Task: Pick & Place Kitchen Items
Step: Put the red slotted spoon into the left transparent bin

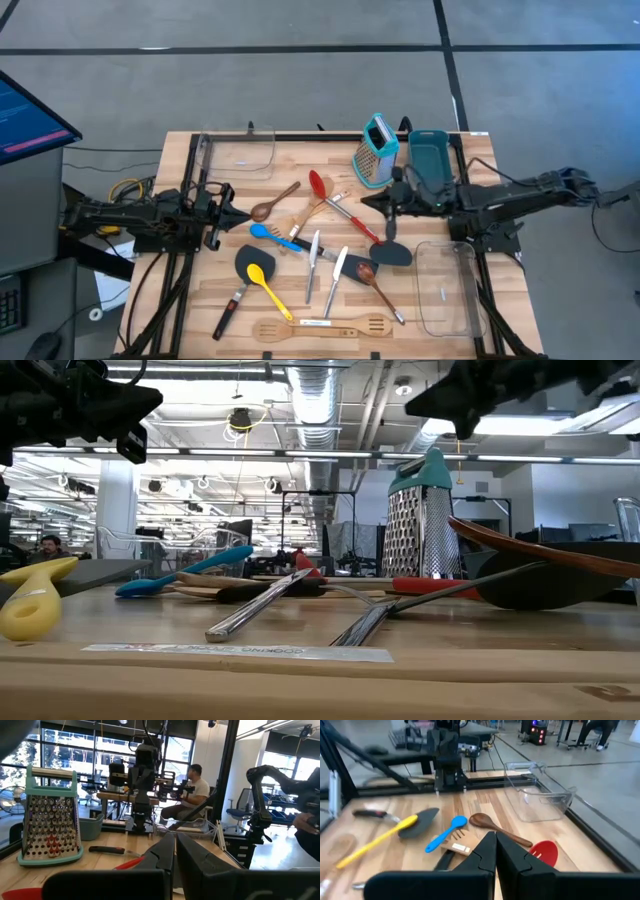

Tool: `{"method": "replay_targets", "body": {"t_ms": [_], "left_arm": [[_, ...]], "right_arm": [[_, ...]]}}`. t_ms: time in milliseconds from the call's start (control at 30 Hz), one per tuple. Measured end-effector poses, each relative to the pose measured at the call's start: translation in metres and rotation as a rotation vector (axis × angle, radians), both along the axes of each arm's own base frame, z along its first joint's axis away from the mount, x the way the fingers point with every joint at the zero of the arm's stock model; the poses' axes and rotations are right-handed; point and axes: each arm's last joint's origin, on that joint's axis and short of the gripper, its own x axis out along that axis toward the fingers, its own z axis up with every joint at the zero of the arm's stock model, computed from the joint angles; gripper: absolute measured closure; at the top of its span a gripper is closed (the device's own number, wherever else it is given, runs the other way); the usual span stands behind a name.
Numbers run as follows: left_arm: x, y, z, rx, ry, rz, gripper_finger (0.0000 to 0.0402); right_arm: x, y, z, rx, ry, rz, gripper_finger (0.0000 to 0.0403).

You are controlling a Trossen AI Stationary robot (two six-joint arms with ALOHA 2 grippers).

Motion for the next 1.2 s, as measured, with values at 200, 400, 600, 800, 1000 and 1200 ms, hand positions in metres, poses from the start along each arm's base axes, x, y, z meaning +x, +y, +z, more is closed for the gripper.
{"method": "replay_targets", "body": {"t_ms": [200, 400, 600, 800, 1000, 1200], "left_arm": [[0.0, 0.0, 0.0, 0.0, 0.0, 0.0, 0.0394], [0.0, 0.0, 0.0, 0.0, 0.0, 0.0, 0.0394], [0.0, 0.0, 0.0, 0.0, 0.0, 0.0, 0.0394], [0.0, 0.0, 0.0, 0.0, 0.001, 0.0, 0.0394], [0.0, 0.0, 0.0, 0.0, 0.001, 0.0, 0.0394], [0.0, 0.0, 0.0, 0.0, 0.001, 0.0, 0.0394]], "right_arm": [[0.022, 0.001, -0.007, -0.032, 0.07, 0.004, 0.0403], [0.044, -0.008, -0.011, 0.125, 0.209, -0.099, 0.0403], [0.061, -0.018, -0.014, 0.154, 0.468, -0.181, 0.0403], [0.079, -0.027, -0.015, 0.155, 0.593, -0.22, 0.0403], [0.081, -0.032, -0.034, 0.289, 0.798, -0.125, 0.0403], [0.077, -0.043, -0.048, 0.484, 0.899, -0.194, 0.0403]]}}
